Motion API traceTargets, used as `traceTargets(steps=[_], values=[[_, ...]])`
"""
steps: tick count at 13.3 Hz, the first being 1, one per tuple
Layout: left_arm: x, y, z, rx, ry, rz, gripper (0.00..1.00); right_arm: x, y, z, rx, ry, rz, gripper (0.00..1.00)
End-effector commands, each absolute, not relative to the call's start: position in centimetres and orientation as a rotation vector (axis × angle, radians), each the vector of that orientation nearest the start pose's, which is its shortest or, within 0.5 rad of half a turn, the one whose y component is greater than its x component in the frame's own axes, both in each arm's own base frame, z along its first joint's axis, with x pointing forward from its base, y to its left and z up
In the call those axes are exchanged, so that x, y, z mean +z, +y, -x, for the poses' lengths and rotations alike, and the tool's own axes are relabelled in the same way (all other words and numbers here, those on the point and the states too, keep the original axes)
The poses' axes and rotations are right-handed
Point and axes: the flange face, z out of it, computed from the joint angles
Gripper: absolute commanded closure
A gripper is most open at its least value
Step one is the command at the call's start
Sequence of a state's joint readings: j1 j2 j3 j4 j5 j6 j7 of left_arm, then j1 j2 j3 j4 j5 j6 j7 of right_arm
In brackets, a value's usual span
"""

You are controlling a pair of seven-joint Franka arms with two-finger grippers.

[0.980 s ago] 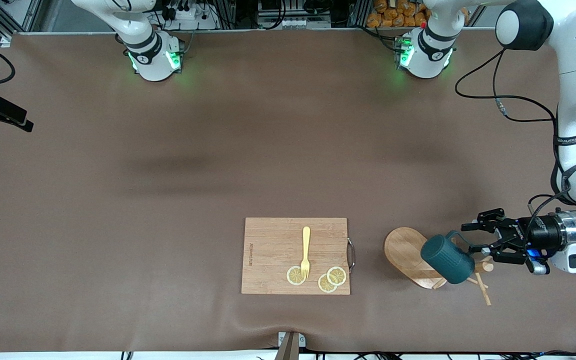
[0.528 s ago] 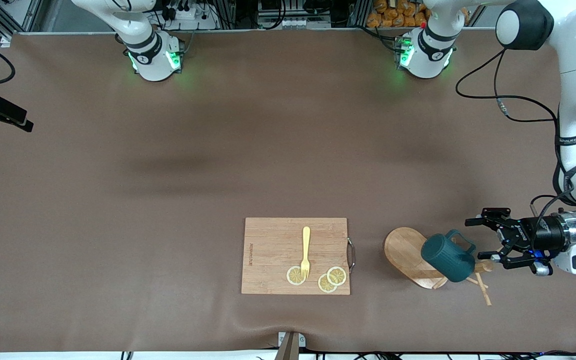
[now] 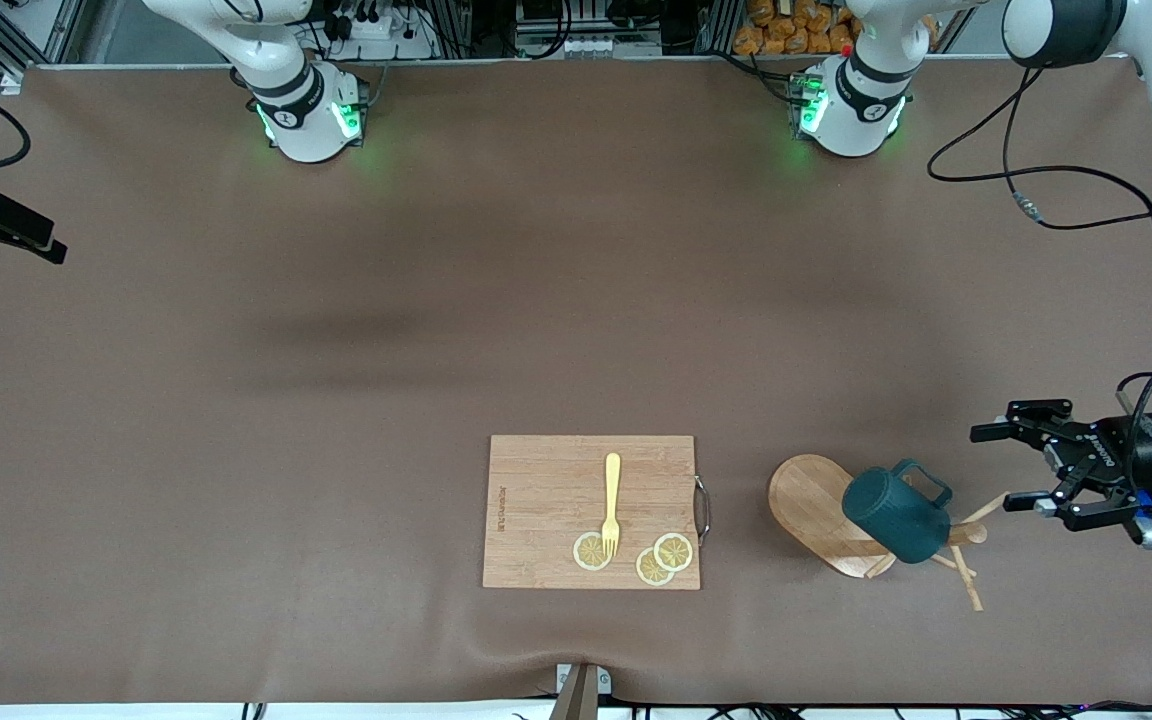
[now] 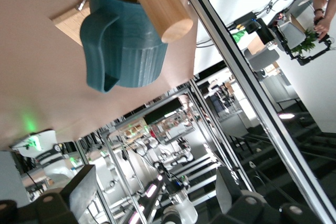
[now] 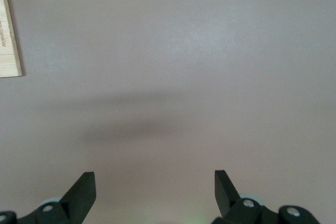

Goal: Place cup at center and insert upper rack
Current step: 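Open the left gripper and pull it back from the mug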

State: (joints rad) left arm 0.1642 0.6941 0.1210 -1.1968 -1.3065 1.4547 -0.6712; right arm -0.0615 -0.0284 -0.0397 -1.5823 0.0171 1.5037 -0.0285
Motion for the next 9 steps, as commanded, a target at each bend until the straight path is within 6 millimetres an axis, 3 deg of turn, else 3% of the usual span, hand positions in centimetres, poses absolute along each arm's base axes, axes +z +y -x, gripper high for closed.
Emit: traceTargets(steps=[1,4,5,9], values=[[45.2,6.9,-71.2,-0.65,1.0,-1.696,0.0,63.5,-5.4,-52.9,0.071,0.103,3.111,0.0],[47.6,6.0,-70.5,-0.623,0.984,-1.775,0.0,63.5,-5.4,-52.9,0.071,0.101,3.111,0.0],[49.4,5.7,-70.0,-0.595,0.975,-1.814,0.0,63.5,-5.4,-52.9,0.071,0.101,3.111,0.0],[53.9,1.9,-68.3,-0.533,0.925,-1.999,0.0,63.5,-5.4,-52.9,0.071,0.101,3.111,0.0]])
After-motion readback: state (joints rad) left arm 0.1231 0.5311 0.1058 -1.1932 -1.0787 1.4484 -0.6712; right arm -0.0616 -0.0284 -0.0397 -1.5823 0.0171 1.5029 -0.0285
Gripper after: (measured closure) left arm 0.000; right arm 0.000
